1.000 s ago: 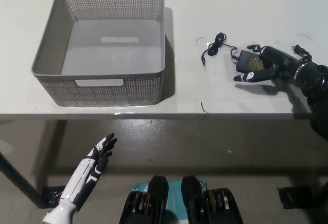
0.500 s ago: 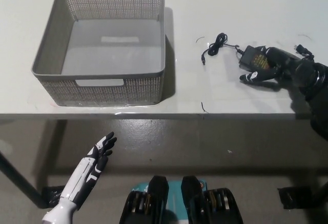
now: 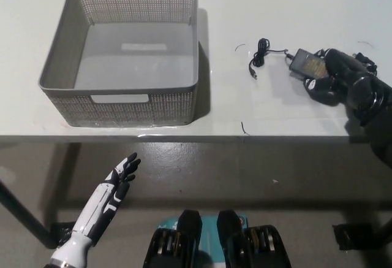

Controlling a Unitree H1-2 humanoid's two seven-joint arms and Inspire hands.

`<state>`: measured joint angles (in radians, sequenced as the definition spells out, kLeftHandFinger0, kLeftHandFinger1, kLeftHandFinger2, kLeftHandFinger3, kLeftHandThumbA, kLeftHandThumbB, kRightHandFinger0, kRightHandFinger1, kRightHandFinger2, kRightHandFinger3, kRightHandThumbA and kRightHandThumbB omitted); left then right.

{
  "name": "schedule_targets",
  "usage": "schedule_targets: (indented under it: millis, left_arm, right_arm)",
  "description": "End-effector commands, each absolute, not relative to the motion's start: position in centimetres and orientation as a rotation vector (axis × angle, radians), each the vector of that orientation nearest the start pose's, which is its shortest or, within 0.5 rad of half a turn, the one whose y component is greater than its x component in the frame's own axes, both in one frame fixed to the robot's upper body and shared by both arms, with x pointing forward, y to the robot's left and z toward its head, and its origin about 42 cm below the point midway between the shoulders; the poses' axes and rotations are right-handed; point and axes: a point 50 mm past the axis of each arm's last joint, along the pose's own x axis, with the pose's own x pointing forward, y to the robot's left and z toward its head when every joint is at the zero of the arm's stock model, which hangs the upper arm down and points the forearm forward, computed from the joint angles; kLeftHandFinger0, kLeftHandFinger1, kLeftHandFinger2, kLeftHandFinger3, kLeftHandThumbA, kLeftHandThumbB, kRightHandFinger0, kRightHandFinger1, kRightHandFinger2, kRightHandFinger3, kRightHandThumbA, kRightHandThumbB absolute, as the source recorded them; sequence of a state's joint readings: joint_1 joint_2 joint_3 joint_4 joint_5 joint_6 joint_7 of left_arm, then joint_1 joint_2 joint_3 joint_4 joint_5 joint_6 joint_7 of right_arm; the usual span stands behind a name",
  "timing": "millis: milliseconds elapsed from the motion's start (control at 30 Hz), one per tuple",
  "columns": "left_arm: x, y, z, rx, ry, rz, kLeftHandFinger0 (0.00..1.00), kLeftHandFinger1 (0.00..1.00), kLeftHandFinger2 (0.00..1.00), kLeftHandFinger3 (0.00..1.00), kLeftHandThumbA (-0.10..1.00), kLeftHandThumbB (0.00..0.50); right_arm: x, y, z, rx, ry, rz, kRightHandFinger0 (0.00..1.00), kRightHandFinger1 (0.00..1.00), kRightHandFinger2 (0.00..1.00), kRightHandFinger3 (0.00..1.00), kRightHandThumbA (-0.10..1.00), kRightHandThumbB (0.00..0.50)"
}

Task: Use the right hand to pick up a black power cord and place it into a container on the left hand side

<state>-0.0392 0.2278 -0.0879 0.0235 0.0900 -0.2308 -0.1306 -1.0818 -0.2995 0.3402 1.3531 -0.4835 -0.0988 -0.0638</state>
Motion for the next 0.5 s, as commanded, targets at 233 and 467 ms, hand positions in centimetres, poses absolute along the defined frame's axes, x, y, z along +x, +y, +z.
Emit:
schedule_targets:
  millis: [233, 467]
  left_arm:
    - [30.2, 25.3, 13.2, 0.328, -0.290, -0.261, 1.00, 1.00, 1.00, 1.00, 1.00, 0.305]
    - [30.4, 25.3, 13.5, 0.338, -0.287, -0.261, 1.00, 1.00, 1.00, 1.00, 1.00, 0.317]
  right_arm:
    - [56.8, -25.6, 24.1, -0.957, -0.102, -0.041, 0.07, 0.52, 0.95, 1.00, -0.10, 0.094]
    - [57.4, -24.6, 27.4, -0.866, -0.284, -0.107, 0.00, 0.50, 0.85, 0.99, -0.10, 0.131]
